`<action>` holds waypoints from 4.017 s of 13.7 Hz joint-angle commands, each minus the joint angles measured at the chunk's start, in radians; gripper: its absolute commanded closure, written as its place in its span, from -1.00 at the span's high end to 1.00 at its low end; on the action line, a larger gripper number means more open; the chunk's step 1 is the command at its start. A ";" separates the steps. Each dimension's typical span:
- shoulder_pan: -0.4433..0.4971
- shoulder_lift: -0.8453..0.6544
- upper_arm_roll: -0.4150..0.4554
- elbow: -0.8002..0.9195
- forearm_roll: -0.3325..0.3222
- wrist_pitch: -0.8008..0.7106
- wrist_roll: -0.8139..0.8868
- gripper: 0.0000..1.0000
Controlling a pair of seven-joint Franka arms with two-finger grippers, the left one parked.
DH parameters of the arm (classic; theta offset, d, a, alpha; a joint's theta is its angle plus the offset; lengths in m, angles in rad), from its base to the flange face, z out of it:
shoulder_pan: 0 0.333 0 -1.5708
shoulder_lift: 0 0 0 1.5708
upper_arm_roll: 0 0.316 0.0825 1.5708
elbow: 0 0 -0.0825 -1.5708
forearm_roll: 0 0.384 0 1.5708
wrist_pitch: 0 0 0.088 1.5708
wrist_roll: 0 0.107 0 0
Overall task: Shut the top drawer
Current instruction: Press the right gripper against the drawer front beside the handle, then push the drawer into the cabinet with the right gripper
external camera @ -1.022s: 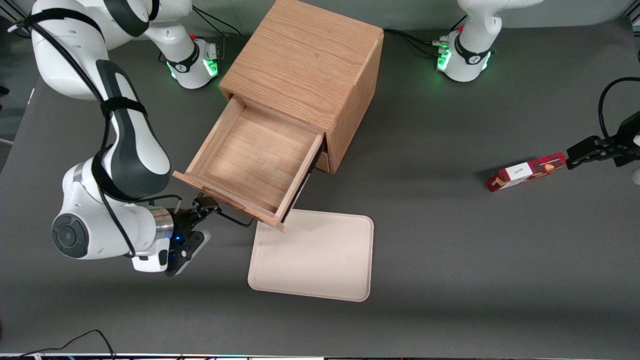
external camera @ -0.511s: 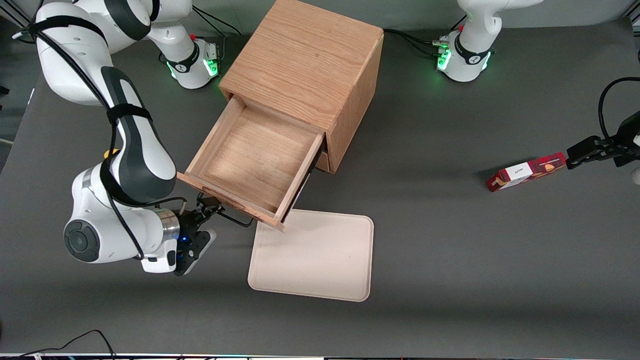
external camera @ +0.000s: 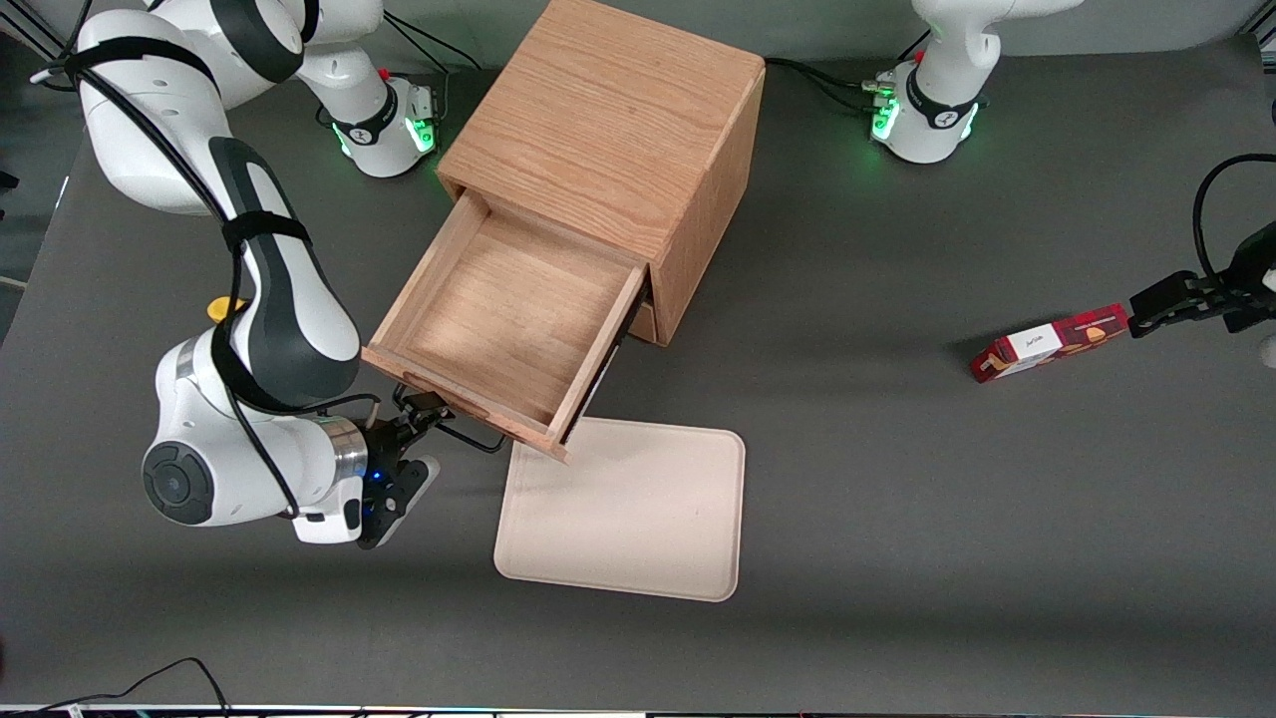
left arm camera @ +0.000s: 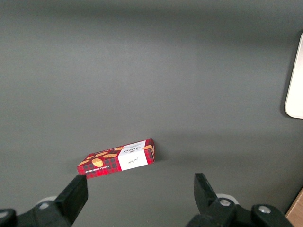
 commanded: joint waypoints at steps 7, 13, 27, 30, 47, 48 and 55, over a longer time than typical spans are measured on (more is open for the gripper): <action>0.004 0.004 0.014 -0.014 -0.019 0.024 -0.018 1.00; 0.011 -0.011 0.014 -0.045 -0.019 0.024 -0.009 1.00; 0.025 -0.121 0.063 -0.235 -0.019 0.030 0.054 1.00; 0.025 -0.140 0.089 -0.270 -0.022 0.035 0.082 1.00; 0.038 -0.253 0.175 -0.471 -0.042 0.090 0.206 1.00; 0.039 -0.258 0.183 -0.486 -0.042 0.105 0.224 1.00; 0.038 -0.275 0.221 -0.540 -0.044 0.131 0.264 1.00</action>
